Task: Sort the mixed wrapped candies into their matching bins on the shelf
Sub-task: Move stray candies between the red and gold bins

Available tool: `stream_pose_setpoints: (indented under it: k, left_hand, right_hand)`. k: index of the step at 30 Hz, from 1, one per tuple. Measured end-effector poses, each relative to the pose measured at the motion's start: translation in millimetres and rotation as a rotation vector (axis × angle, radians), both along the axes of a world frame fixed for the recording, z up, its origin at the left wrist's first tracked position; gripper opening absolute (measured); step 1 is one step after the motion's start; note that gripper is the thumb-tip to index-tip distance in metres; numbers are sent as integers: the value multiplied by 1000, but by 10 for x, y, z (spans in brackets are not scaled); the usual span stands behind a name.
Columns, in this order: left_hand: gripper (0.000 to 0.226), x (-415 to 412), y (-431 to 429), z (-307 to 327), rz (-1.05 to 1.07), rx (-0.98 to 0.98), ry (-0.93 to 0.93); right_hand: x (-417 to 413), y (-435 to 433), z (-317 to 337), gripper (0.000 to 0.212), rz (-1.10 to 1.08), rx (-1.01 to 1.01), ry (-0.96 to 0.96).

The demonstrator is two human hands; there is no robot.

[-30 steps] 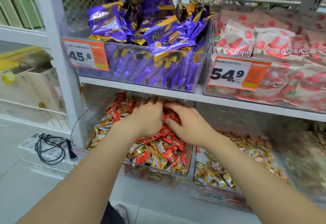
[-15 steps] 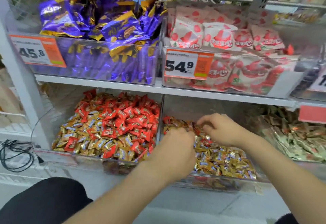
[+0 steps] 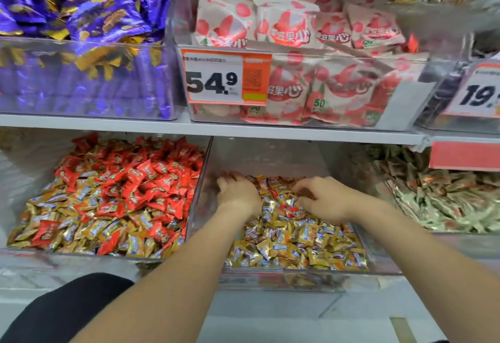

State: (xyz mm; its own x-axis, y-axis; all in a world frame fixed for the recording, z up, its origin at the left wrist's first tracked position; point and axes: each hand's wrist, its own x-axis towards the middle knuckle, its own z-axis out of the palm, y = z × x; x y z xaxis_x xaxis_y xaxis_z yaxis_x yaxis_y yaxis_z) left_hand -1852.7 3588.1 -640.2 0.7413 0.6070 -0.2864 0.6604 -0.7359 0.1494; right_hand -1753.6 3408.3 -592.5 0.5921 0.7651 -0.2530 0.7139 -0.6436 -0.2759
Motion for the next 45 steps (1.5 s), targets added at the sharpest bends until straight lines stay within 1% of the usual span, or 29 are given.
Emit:
stream_pose_setpoints:
  k: [2,3,5,6,8,9,11,13,14,15,16,17,19,22,24,25,27,30,31,32,35,37,39,41,43,45]
  left_hand:
    - [63,-2,-78,14,-58,29,-63]
    - [47,-4,-140,36,-87,8,-107]
    - [25,-10,-262,31,-121,-88,-189]
    - [20,-28,-318,16,-126,-136,-229]
    - [20,-67,-354,-64,-121,-201,-329]
    - [21,-84,-339,-110,-119,-214,-353]
    - [14,-140,-287,-143,-99,-184,-361]
    - [18,-198,-226,-118,-64,-156,-368]
    - [19,-225,-198,-112,-46,-135,-367]
    - [19,-254,-185,-105,-40,-97,-358]
    - [18,-284,-182,-92,-46,-52,-335]
    - [21,-311,-185,-82,-58,-8,-297]
    - [33,-375,-230,-37,-77,24,-206]
    - [48,-427,-259,-16,-110,-47,-63]
    - [50,-444,-234,-13,-105,-63,-46]
    - [47,-444,-213,-17,-100,-62,-73]
    - [33,-457,-197,4,-104,-81,-156]
    - [11,-451,-216,20,-82,-234,-315]
    - [8,-440,-232,25,-62,-284,-375]
    - [10,-428,-249,40,-46,-313,-440]
    - [10,-403,-291,156,70,-398,-613]
    - [13,-416,-314,233,153,-488,-653]
    - [28,-421,-296,223,225,-535,-690]
    - [40,-413,-263,175,279,-561,-735]
    - [50,-411,-240,123,262,-538,-698]
    - [62,-429,-220,76,183,-453,-615]
  right_hand:
    - [24,17,-44,45,16,-20,-18]
    - [28,28,-46,40,26,-20,-33]
    - [45,59,-54,19,38,20,-59]
    - [49,71,-62,13,45,45,-62]
    - [35,98,-83,16,57,42,-60]
    - [23,102,-110,16,68,5,-60]
    - [-14,96,-154,16,87,-66,-36]
    - [-22,109,-194,25,84,-79,1]
    - [-11,124,-216,37,72,-78,-10]
    - [-8,138,-228,44,64,-82,-33]
    - [-7,159,-247,44,65,-80,-60]
    - [-14,182,-261,38,69,-82,-81]
    - [-24,218,-291,31,71,-88,-97]
    - [-61,231,-260,28,41,-34,-77]
    - [-52,207,-220,23,3,55,-22]
    - [-47,187,-188,21,-24,119,31]
    - [-26,137,-118,24,-84,237,109]
    - [18,44,-41,28,-145,311,135]
    - [31,16,-30,30,-152,325,137]
    - [44,-4,-27,30,-164,336,145]
    - [66,-38,-24,17,-220,350,190]
    - [74,-41,-11,15,-192,327,100]
    - [86,-21,-19,20,-175,316,32]
    - [80,7,-18,30,-175,292,35]
    - [95,27,-44,32,-138,241,9]
    - [107,43,-91,33,-75,175,-60]
